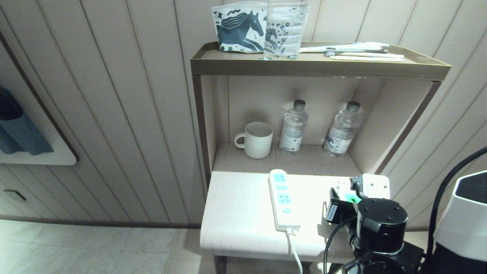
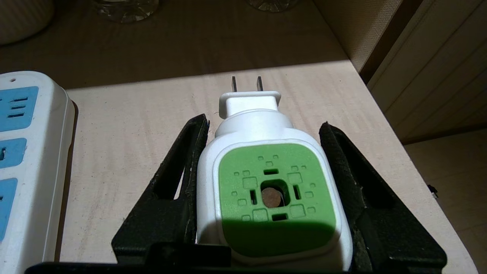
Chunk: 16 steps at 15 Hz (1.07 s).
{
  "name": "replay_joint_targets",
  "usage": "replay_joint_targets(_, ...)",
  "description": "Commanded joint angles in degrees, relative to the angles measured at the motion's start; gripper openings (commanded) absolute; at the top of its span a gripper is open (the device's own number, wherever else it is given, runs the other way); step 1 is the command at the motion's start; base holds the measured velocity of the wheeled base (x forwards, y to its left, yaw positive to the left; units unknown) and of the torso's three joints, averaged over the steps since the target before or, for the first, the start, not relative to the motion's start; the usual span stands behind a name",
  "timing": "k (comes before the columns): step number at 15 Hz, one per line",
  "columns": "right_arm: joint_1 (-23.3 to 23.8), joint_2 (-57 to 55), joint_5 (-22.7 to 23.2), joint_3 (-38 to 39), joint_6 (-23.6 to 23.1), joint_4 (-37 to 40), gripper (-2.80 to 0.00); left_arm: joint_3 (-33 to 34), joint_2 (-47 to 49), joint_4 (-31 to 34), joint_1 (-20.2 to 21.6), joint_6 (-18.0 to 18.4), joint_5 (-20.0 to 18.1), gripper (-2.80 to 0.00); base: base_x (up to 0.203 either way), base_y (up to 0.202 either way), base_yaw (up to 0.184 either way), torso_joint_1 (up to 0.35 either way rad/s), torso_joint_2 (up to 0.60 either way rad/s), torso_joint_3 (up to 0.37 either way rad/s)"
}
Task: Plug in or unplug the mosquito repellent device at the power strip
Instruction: Pick up the mosquito repellent liquid, then insert the plug into the socket
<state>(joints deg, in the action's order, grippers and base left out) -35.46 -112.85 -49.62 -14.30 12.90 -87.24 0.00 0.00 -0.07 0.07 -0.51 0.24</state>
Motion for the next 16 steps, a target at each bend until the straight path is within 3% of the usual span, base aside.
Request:
replay_joint_targets(1,0.2,-0.4,-0.2,0.1,0.4,-2.7,-2.80,0.0,0.1,0.0,0.0,0.0,0.0,-2.80,0.000,0.000,0.000,0.000,0.00,0.000)
replay_joint_targets(6,0.1,1.4,-0.3,-0.2,-0.1,-2.7,-2.80,0.0,0.1,0.0,0.0,0.0,0.0,-2.80,0.000,0.000,0.000,0.000,0.00,0.000)
replay_joint_targets(8,-0.4,6.4,0.0,-0.7,-2.8,-2.1,-2.80,0.0,0.1,0.0,0.0,0.0,0.0,-2.80,0.000,0.000,0.000,0.000,0.00,0.000)
replay_joint_targets(10,-1.9,13.1,-0.1,-1.4,-5.8,3.7,-2.80,0.0,0.0,0.0,0.0,0.0,0.0,-2.80,0.000,0.000,0.000,0.000,0.00,0.000)
replay_joint_targets(13,-3.3,26.9,0.2,-5.5,-6.7,26.3,-2.80,0.0,0.0,0.0,0.0,0.0,0.0,-2.80,0.000,0.000,0.000,0.000,0.00,0.000)
replay_joint_targets(16,-5.2,38.7,3.9,-21.0,-3.6,66.3,-2.80,0.0,0.1,0.0,0.0,0.0,0.0,-2.80,0.000,0.000,0.000,0.000,0.00,0.000)
